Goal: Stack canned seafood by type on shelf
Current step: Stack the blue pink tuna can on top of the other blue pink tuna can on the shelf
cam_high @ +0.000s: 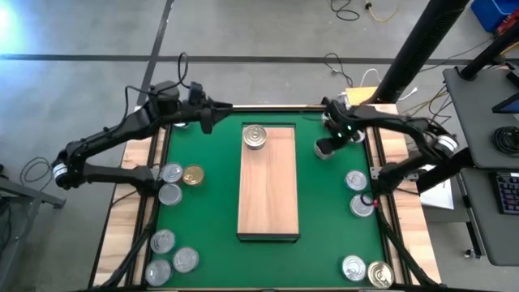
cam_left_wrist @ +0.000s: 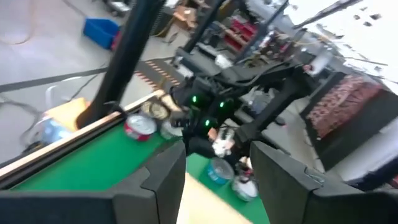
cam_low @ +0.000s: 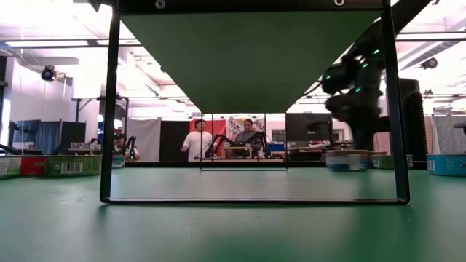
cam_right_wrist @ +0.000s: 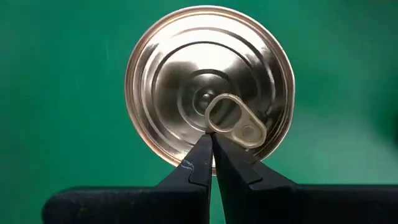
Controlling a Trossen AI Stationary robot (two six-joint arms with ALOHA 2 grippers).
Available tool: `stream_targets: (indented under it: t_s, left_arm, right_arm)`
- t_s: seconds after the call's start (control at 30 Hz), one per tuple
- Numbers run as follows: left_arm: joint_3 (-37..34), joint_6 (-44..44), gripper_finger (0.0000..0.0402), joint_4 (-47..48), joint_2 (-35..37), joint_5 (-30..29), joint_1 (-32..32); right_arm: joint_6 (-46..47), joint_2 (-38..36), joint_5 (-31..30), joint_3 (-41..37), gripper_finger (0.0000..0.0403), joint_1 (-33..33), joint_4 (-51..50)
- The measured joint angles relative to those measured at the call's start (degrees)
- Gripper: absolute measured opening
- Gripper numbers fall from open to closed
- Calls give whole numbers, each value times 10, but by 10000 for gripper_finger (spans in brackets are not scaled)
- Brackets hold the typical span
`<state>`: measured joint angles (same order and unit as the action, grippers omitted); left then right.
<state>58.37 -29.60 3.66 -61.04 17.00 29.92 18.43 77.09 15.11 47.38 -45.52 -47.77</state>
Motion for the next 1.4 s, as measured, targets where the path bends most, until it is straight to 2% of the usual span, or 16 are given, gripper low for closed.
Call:
stream_targets:
  t_s: [0.13, 0.23, 0.3, 0.47, 0.63, 0.77, 0.97, 1.07, 1.23, 1.4]
  left_arm:
    - [0, 7, 165, -27, -2, 0, -34]
    - [0, 21, 164, -35, -4, 1, -45]
    - [0, 33, 164, -36, -4, 0, -46]
    - [0, 75, 164, -31, -2, 27, -46]
    - [0, 100, 164, -6, 11, 110, -44]
    - [0, 96, 164, 68, 40, 155, -44]
    - [0, 129, 164, 235, 91, 155, -44]
    - [0, 147, 164, 290, 113, 155, -48]
    - [0, 169, 164, 284, 137, 155, -61]
    - [0, 182, 164, 251, 139, 156, -73]
  right_arm:
    - [26, -84, 70, -41, 12, 35, -13]
    - [46, -134, 68, -46, 12, 52, -23]
    - [58, -164, 40, -41, 12, 58, -15]
    - [85, -181, -85, -38, 12, 61, -17]
    - [122, -151, -172, -38, 12, 84, -17]
    - [172, -112, -196, -38, 12, 105, -16]
    - [236, -49, -187, -36, 12, 140, -29]
    - [282, -40, -153, -34, 12, 169, -40]
    - [380, -58, -52, -34, 12, 220, -33]
    - [367, -100, -47, -8, 12, 249, -7]
